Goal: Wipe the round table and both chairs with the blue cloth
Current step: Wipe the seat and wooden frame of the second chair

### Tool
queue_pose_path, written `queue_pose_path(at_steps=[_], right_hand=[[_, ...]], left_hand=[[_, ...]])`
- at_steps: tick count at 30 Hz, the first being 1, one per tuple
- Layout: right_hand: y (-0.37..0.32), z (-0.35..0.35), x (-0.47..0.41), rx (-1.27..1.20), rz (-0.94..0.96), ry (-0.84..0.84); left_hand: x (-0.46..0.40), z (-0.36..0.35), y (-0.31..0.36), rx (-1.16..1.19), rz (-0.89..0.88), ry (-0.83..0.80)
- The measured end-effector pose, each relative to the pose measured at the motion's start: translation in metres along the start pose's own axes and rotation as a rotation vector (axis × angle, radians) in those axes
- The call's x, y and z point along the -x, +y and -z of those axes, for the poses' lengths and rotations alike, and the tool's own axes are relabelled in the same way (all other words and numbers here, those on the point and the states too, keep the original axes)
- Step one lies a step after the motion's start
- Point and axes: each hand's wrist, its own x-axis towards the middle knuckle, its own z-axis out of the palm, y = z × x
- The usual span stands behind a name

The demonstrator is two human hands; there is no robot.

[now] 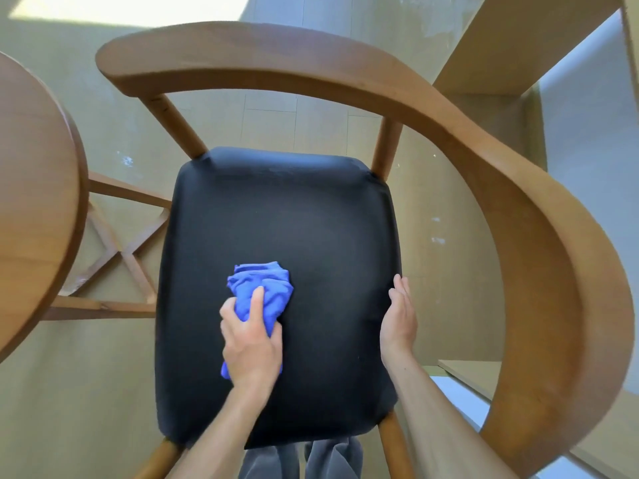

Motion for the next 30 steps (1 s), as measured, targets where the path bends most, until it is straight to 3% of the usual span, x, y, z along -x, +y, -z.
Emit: queue_pose_path(at_steps=[3,8,15,18,22,28,30], right_hand=[[-0.003,0.002,0.002,-0.11,0.019,-0.024],[0.0,0.022,-0.014,-0.269,-0.263,-0.04],[0.003,0.01,0.004,0.087,0.014,0.002],[0.003,0.007,0.004,0.172,0.045,0.001],[0.011,-0.005,0.022,0.512,0.148,-0.033],[0.023,-0.024,0.051,0.849,0.216,-0.011],[0.025,-0.029,0.061,0.936,0.24,-0.035]], left_hand=[[0.043,-0.04,0.053,0.087,-0.064,-0.131],[0.087,-0.087,0.11,-0.015,-0.317,-0.385],[0.054,-0.053,0.06,-0.221,-0.525,-0.361],[0.033,-0.023,0.017,-0.197,-0.489,-0.296],[0.009,0.019,-0.036,-0.209,-0.446,-0.215],[-0.009,0.063,-0.101,-0.2,-0.083,-0.148],[-0.009,0.067,-0.103,-0.198,-0.043,-0.142]])
